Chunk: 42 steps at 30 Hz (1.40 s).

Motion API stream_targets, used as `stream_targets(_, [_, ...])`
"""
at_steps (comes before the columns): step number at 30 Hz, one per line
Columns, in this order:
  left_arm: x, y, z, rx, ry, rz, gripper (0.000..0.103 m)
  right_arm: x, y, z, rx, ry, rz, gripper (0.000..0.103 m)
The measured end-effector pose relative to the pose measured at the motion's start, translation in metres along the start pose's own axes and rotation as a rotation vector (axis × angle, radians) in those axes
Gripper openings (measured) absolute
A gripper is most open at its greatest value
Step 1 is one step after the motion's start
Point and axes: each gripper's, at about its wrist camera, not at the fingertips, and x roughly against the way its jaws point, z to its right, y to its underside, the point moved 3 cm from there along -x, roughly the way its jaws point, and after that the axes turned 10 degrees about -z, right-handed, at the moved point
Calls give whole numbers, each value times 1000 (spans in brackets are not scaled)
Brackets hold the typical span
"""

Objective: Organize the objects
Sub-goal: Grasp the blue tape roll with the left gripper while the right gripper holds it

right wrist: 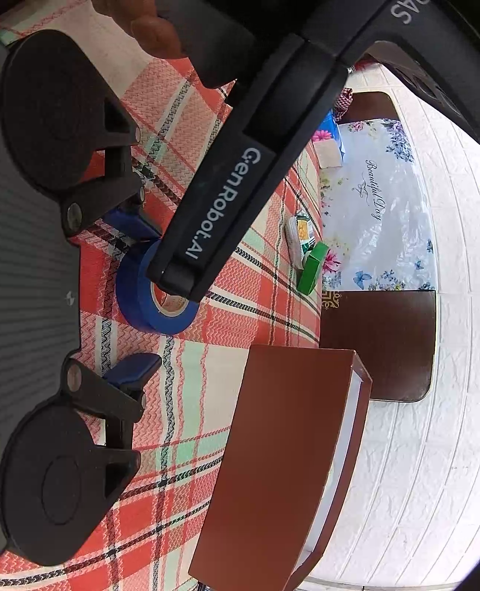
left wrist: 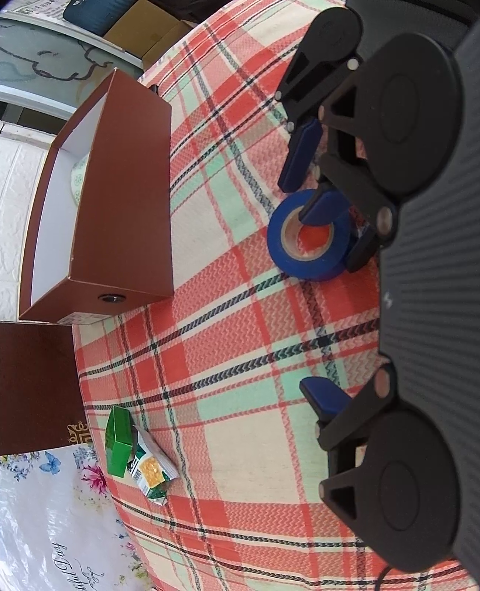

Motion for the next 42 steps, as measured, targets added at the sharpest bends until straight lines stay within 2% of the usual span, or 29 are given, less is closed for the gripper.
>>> stream_targets(24, [-2, 1, -2, 3, -20, -3, 90, 2, 1, -5, 12, -3, -1, 68])
stream_targets(36, [5, 0, 5, -15, 19, 15, 89, 3, 1, -5, 10, -7, 0, 68])
stream_targets(42, [1, 0, 4, -6, 42, 5, 74, 3, 1, -5, 11, -9, 1, 67])
